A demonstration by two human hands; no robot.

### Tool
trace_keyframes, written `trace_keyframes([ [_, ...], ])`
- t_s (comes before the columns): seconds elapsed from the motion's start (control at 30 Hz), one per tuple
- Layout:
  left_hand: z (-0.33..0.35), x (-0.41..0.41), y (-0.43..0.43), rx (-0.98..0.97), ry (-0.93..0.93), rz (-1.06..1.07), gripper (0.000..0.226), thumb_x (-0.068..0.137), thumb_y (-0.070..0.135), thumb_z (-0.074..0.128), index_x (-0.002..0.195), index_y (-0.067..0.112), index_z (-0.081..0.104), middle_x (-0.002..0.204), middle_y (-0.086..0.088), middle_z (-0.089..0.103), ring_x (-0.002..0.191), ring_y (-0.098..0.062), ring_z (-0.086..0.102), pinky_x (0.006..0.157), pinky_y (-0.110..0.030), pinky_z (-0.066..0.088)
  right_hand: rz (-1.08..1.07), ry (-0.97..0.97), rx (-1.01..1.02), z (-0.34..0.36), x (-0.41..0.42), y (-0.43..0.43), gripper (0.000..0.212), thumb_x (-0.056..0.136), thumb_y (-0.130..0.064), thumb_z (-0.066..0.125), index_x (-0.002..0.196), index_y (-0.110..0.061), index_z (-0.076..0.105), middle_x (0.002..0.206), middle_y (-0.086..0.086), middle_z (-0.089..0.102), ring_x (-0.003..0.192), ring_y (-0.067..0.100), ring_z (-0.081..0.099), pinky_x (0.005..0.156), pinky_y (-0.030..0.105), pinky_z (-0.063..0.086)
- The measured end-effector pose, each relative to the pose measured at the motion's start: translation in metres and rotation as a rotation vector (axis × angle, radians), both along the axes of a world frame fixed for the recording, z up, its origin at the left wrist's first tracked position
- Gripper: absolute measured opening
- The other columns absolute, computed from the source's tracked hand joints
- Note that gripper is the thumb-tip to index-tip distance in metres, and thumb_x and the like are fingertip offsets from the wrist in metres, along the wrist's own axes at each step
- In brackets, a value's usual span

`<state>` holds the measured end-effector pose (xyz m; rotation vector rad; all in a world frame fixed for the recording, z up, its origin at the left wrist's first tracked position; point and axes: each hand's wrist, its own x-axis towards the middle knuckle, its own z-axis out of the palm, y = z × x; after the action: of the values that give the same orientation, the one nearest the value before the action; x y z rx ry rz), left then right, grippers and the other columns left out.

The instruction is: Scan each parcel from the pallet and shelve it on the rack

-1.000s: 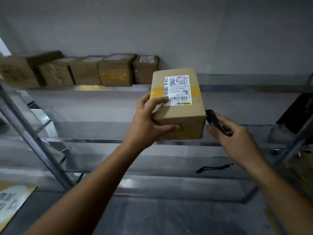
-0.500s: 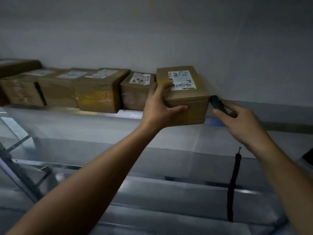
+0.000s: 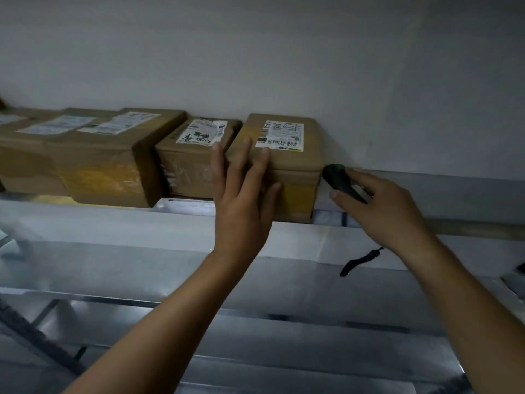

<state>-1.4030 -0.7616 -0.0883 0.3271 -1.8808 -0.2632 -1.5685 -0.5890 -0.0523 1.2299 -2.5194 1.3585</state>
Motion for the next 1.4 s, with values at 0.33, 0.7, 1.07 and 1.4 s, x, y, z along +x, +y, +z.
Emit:
trace_keyframes([
  [0.33,-0.073,0.029,0.106,0.078,0.081,-0.492,0.033,0.097,0.009,0.067,0.128,0.002,0.061,0.142,-0.012,0.057,0.146,-0.036,0.042,0.12,-0.046,0.034,-0.328,-0.132,0.04,-0.072,0.105,0.163,0.069,0.076,-0.07,0.064,0.14,-0.044,0.052,0.131,-0.022,0.059,0.117,-0.002,0.055,0.093,0.017,0.044],
  [0.7,-0.175,0.073,0.375,0.412,-0.449,-1.23,0.028,0.099,0.036,0.061,0.122,0.02,0.063,0.123,0.015,0.062,0.121,-0.005,0.059,0.104,-0.027,0.046,-0.992,-0.449,0.179,-0.14,0.296,0.436,0.066,0.086,-0.055,0.07,0.146,-0.035,0.05,0.147,-0.014,0.051,0.131,0.007,0.048,0.096,0.018,0.037],
  [1.07,-0.213,0.075,0.629,0.233,-0.813,-1.491,0.068,0.085,0.056,0.076,0.14,0.023,0.054,0.152,-0.002,0.039,0.142,-0.009,0.041,0.103,-0.034,0.047,-1.236,-0.728,0.051,-0.197,0.428,0.66,0.069,0.088,-0.056,0.065,0.15,-0.041,0.038,0.14,-0.009,0.054,0.106,0.013,0.064,0.089,0.039,0.053],
  [1.4,-0.241,-0.051,0.686,0.187,-1.209,-1.491,0.101,0.061,0.04,0.089,0.151,0.047,0.042,0.158,0.007,0.041,0.147,-0.021,0.04,0.113,-0.057,0.043,-1.204,-0.727,0.043,-0.227,0.436,0.777,0.072,0.087,-0.057,0.066,0.152,-0.04,0.038,0.137,-0.01,0.056,0.095,0.006,0.065,0.083,0.036,0.057],
])
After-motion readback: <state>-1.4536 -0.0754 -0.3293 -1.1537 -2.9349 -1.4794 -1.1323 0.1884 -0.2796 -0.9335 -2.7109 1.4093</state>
